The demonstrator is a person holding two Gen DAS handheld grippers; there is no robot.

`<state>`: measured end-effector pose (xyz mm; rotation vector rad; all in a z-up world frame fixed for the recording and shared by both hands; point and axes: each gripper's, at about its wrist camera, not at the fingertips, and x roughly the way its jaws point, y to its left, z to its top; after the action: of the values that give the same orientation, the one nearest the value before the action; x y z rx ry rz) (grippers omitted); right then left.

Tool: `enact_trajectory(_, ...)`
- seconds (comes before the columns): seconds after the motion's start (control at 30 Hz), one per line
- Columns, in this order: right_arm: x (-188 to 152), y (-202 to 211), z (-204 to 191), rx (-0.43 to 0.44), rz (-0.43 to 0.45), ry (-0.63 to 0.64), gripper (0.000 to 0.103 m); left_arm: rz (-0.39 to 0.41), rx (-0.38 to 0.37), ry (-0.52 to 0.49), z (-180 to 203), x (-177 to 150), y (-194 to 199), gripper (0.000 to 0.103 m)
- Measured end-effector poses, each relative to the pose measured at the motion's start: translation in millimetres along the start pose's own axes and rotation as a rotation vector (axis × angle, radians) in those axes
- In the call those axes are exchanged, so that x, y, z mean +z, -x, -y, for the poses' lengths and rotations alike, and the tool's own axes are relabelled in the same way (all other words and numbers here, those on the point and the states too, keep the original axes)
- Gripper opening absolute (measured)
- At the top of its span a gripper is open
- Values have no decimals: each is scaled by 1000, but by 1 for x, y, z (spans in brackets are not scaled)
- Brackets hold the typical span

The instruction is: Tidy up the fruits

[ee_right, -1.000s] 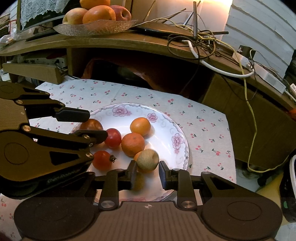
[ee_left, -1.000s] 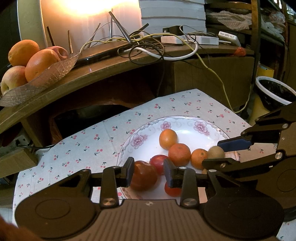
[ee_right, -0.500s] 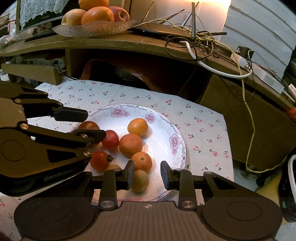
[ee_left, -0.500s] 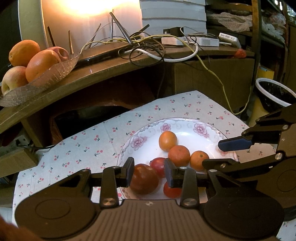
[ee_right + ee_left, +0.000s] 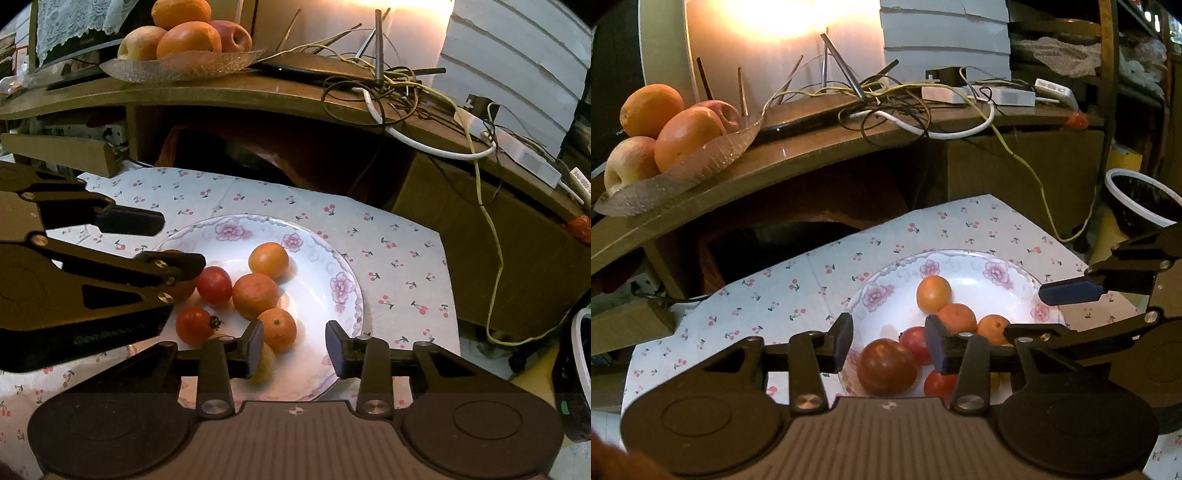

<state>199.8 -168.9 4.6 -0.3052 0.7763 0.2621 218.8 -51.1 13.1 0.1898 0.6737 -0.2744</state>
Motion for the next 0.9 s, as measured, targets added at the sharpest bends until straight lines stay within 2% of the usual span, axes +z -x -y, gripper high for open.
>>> enact_trajectory(0.4, -1, 4, 9, -17, 10, -26, 39, -11, 16, -5, -2, -4, 7, 50)
enact_trajectory(0.8, -8, 16, 18, -30, 20, -40, 41, -35, 56, -20, 5, -20, 27, 68)
enact_trajectory(0.9, -10, 21, 17, -27, 26, -44, 45, -44, 65, -24, 11, -25, 30, 72)
